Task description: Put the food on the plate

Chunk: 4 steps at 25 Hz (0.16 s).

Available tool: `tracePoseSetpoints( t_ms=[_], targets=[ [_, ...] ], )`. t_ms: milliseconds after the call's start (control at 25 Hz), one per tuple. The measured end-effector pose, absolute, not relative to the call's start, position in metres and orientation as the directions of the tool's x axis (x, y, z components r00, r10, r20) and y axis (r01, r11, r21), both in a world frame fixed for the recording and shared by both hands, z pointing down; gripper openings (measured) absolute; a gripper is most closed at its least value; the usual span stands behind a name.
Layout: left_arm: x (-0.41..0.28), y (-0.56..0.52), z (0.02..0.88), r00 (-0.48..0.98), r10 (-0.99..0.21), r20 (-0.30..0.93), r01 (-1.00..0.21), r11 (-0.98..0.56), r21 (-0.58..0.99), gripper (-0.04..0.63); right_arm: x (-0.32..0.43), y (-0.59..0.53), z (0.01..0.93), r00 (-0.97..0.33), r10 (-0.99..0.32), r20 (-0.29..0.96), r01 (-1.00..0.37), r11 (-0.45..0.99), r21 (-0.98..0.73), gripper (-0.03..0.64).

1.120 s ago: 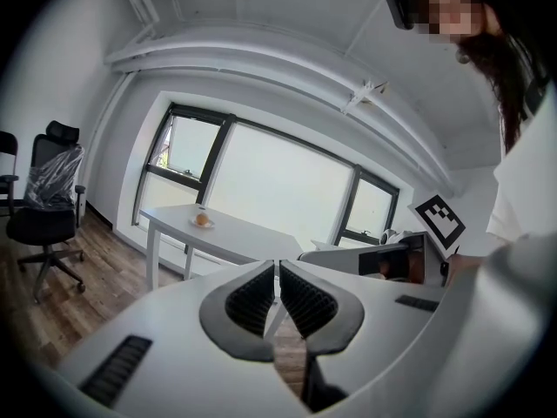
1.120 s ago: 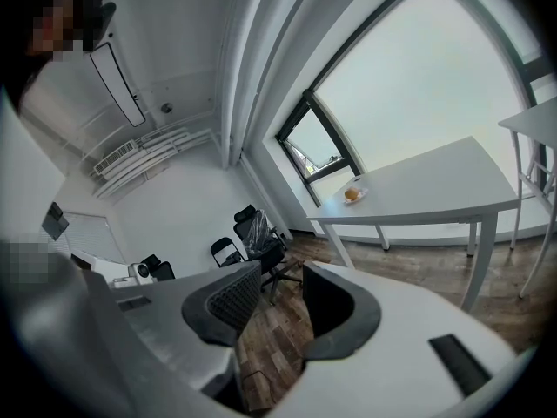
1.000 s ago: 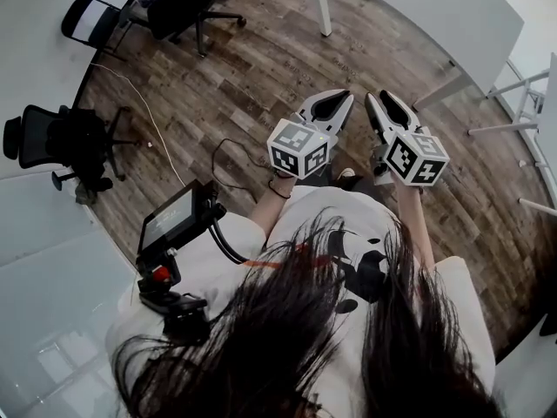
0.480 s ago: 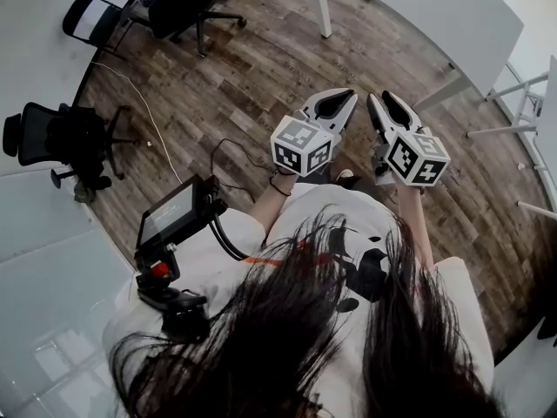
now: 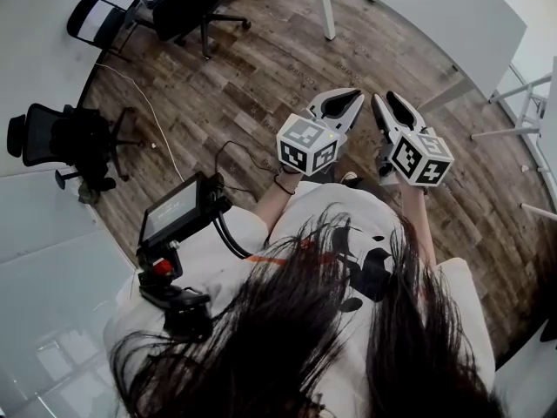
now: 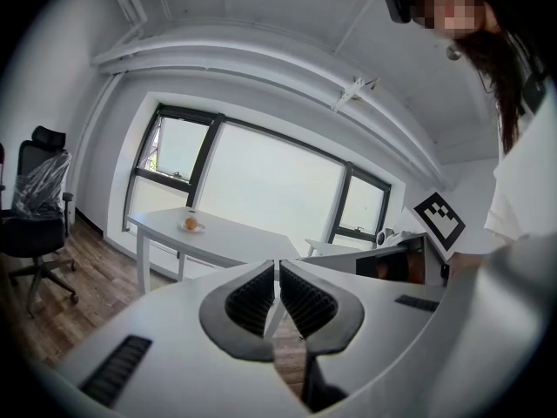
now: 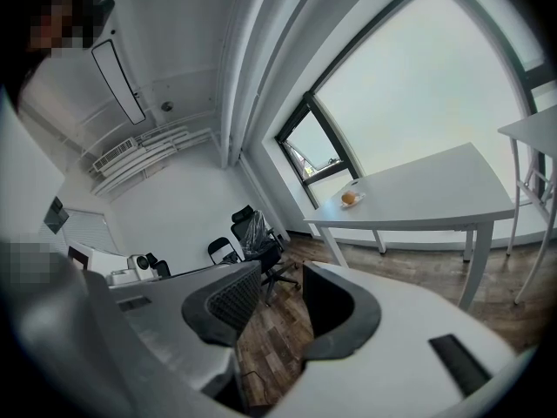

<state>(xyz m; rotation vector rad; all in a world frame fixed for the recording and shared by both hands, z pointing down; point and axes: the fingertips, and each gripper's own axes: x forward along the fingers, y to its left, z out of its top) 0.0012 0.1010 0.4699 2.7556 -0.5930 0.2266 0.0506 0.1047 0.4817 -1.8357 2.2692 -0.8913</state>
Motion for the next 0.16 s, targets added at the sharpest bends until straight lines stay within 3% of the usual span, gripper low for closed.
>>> tracePoseSetpoints(
  t_ms=[160],
  targets=[
    [0.0025,0.1015,0.4690,0.905,-0.367,0.214,-0.415,-0.872,0.260,0.006,0.0532,0.1051,0.4812,-0.264,-0.922,0.283,-0.869,0.100,-0.484,0.160]
  ],
)
